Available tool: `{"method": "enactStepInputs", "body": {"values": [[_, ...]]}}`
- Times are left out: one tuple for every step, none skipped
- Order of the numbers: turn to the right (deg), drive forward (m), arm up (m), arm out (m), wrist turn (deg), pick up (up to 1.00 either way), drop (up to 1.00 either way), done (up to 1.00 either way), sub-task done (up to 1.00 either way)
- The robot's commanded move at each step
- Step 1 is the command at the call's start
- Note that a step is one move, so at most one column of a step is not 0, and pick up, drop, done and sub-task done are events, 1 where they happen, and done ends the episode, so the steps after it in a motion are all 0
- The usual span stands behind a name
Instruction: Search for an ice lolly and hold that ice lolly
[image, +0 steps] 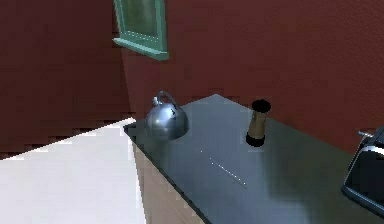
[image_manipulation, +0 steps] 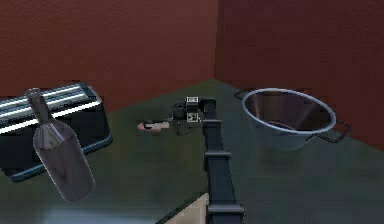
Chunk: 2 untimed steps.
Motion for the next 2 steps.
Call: {"method": "enactStepInputs", "body": {"values": [[0.0, 0.0, 0.0, 0.0, 0.0, 1.0, 0.0, 0.0, 0.0], [0.0, 0.0, 0.1, 0.0, 0.0, 0.0, 0.0, 0.0, 0.0]]}}
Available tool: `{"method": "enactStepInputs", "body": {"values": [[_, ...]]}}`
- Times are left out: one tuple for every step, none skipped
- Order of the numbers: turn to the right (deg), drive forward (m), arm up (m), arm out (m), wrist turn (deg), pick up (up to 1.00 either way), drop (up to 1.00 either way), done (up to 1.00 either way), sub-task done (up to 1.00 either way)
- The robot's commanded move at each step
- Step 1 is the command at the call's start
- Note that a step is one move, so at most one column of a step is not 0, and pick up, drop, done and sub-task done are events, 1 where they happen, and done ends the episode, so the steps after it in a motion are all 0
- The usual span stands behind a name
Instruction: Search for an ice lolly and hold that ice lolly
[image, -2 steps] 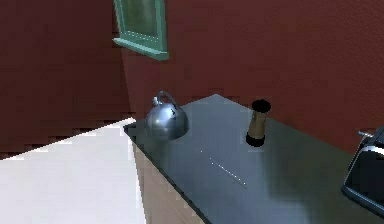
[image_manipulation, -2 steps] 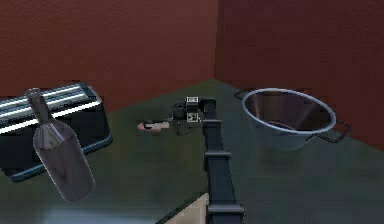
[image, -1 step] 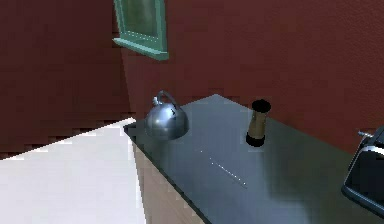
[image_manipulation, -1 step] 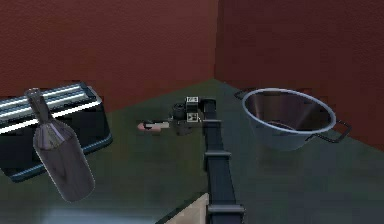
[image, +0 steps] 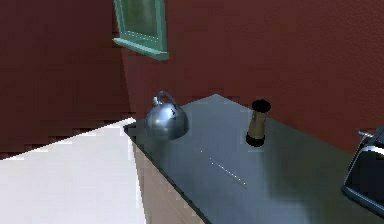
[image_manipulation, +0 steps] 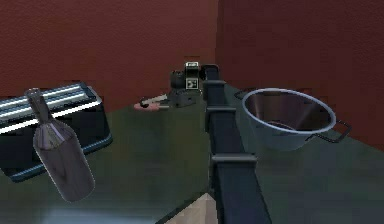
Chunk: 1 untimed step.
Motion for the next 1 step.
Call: {"method": "enactStepInputs", "body": {"values": [[0.0, 0.0, 0.0, 0.0, 0.0, 0.0, 0.0, 1.0, 0.0]]}}
